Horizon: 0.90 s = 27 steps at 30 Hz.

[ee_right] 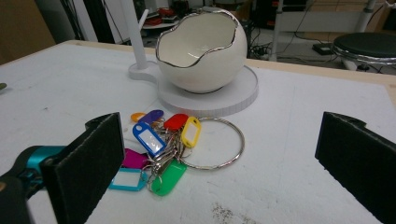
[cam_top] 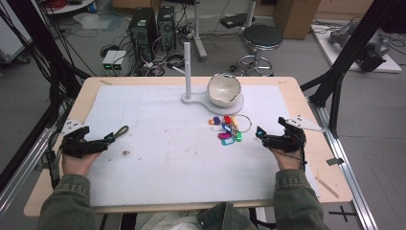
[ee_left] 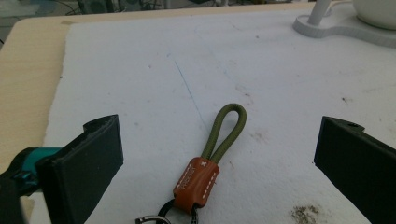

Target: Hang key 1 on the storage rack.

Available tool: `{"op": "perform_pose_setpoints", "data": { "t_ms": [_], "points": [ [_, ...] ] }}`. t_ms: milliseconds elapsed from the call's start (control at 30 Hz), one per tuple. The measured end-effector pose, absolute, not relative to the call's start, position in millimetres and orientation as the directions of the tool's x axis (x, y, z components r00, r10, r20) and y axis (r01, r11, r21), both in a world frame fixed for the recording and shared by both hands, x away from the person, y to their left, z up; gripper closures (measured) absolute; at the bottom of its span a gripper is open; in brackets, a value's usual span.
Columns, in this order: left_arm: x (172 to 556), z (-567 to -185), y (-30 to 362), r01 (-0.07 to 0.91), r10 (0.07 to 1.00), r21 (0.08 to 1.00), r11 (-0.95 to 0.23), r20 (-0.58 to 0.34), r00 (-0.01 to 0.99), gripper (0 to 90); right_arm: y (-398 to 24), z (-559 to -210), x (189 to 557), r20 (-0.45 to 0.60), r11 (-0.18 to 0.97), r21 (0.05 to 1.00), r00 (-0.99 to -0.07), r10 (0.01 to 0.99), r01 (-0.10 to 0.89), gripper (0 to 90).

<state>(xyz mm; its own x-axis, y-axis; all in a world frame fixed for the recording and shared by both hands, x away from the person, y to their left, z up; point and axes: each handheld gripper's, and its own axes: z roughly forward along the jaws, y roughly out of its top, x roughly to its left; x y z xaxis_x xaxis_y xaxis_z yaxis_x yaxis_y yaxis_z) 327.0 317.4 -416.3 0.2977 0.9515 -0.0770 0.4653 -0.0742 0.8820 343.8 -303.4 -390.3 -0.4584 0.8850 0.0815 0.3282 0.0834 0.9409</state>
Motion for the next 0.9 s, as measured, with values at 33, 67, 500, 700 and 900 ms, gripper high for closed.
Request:
{"op": "perform_pose_setpoints", "data": {
  "t_ms": [33, 67, 500, 700, 900],
  "points": [
    [327.5, -417.0, 316.6, 0.470, 0.951, 0.880, -0.074, -0.080, 0.299, 1.7, -303.1, -390.5, 343.8, 0.084, 0.084, 0.940, -0.461, 0.884, 0.332, 0.7],
    [328.4, -417.6, 316.1, 0.475, 0.949, 0.876, -0.082, -0.076, 0.305, 1.7, -302.9, -390.7, 344.1, 0.082, 0.086, 0.939, -0.461, 0.884, 0.333, 0.7],
    [344.1, -429.5, 312.8, 0.612, 0.943, 0.779, -0.138, -0.086, 0.322, 1.7, -300.5, -392.6, 346.0, 0.064, 0.113, 0.934, -0.470, 0.880, 0.339, 0.7],
    [356.0, -431.8, 321.1, 0.668, 0.944, 0.722, -0.179, -0.065, 0.323, 1.8, -301.8, -392.0, 345.5, 0.058, 0.109, 0.936, -0.454, 0.889, 0.333, 0.7],
    [359.6, -433.9, 320.4, 0.685, 0.937, 0.700, -0.203, -0.065, 0.344, 5.3, -302.5, -392.2, 346.0, 0.059, 0.106, 0.937, -0.450, 0.891, 0.333, 0.7]
  ]
}}
